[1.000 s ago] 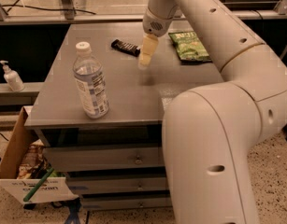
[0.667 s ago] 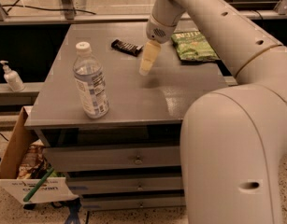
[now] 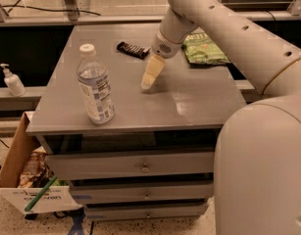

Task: Pick rxbar chocolate

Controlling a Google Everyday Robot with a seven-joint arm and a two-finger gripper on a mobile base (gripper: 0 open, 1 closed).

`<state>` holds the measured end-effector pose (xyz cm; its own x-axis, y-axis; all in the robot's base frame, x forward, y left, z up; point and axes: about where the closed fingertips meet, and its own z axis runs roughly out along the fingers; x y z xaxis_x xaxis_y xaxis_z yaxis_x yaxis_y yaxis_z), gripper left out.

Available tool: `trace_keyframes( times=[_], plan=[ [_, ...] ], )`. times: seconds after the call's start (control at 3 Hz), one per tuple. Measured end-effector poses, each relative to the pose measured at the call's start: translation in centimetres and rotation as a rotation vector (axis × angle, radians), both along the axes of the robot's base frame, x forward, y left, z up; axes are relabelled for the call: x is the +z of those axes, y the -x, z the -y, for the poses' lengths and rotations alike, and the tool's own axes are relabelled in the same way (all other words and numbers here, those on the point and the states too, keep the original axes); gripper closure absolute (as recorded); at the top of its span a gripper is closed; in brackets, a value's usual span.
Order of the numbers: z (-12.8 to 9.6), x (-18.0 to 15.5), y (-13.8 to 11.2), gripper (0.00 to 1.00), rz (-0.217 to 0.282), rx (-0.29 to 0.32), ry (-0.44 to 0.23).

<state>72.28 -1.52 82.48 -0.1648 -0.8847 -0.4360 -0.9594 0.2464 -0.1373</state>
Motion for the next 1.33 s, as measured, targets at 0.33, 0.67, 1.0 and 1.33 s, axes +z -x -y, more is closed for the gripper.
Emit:
trace_keyframes(
  times=[0.33,0.67,1.0,1.33],
  plan=[
    [-2.3,0.1,-1.5,0.00,0.036,0.006,-0.074],
    [-3.5,2.2,-3.6,0.00,0.082,-0.014,-0.149],
    [-3.7,4.1,-5.2,0.00,0.111,-0.052,-0.203],
    [-2.8,4.5,-6.5,0.00,0.115,-0.128,-0.251]
  ],
)
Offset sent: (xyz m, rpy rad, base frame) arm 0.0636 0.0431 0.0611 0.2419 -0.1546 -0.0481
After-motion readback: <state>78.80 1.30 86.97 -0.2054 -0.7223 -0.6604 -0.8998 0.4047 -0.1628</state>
